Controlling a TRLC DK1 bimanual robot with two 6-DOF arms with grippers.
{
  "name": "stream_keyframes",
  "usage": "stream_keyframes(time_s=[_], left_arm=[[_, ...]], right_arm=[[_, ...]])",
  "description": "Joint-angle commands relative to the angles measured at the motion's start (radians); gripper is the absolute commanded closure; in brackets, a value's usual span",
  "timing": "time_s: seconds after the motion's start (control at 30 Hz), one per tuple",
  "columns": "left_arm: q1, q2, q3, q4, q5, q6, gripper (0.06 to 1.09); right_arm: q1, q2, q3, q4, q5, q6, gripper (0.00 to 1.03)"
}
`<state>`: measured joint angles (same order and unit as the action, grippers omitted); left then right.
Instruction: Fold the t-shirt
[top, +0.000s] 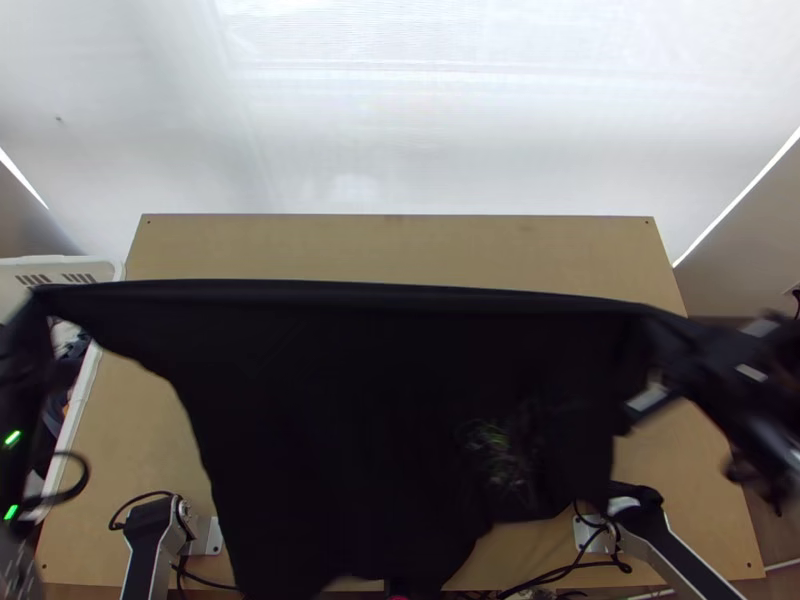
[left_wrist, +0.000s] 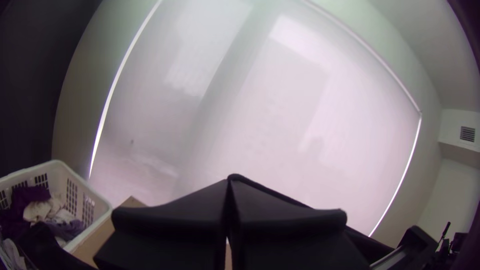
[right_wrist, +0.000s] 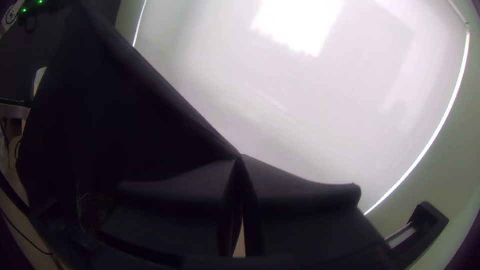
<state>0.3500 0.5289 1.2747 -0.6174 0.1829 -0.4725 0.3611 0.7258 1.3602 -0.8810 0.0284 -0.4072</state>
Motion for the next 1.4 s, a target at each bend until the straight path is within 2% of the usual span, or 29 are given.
stream_keyframes(time_s=[0.0, 0.13, 0.27, 0.5, 0.73, 0.8, 1.03, 1.13, 1.2, 1.27, 1.33, 1.37], left_arm=[[-0.072, 0.013, -0.376, 0.097, 0.021, 0.071, 1.05], [-0.126, 0.121, -0.511, 0.229, 0.004, 0.114, 1.05], [-0.143, 0.358, -0.563, 0.407, -0.019, 0.144, 1.05], [-0.167, 0.798, -0.416, 0.62, -0.086, 0.144, 1.05], [-0.189, 1.054, -0.161, 0.624, -0.175, 0.132, 1.05], [-0.178, 1.111, -0.104, 0.599, -0.195, 0.124, 1.05], [-0.189, 1.148, -0.095, 0.597, -0.217, 0.117, 1.05], [-0.204, 1.142, -0.113, 0.596, -0.224, 0.106, 1.05], [-0.218, 1.126, -0.13, 0.596, -0.224, 0.101, 1.05], [-0.233, 1.111, -0.14, 0.596, -0.226, 0.101, 1.05], [-0.244, 1.097, -0.141, 0.596, -0.226, 0.101, 1.05], [-0.247, 1.093, -0.141, 0.596, -0.226, 0.101, 1.05]], right_arm=[[0.065, 0.15, -0.335, 0.163, -0.051, 0.008, 1.0], [0.065, 0.359, -0.391, 0.298, -0.116, 0.011, 1.0], [0.05, 0.609, -0.354, 0.412, -0.174, 0.045, 1.0], [0.055, 0.995, -0.121, 0.424, -0.183, 0.067, 1.0], [0.035, 1.167, 0.073, 0.504, -0.179, 0.133, 1.0], [0.029, 1.204, 0.123, 0.505, -0.154, 0.151, 1.0], [0.03, 1.359, 0.3, 0.505, -0.091, 0.16, 0.99], [0.041, 1.411, 0.375, 0.505, -0.058, 0.176, 0.81], [0.053, 1.419, 0.401, 0.505, -0.03, 0.179, 0.74], [0.059, 1.405, 0.402, 0.499, -0.021, 0.186, 0.54], [0.056, 1.356, 0.359, 0.487, -0.021, 0.205, 0.4], [0.053, 1.322, 0.324, 0.487, -0.021, 0.205, 0.3]])
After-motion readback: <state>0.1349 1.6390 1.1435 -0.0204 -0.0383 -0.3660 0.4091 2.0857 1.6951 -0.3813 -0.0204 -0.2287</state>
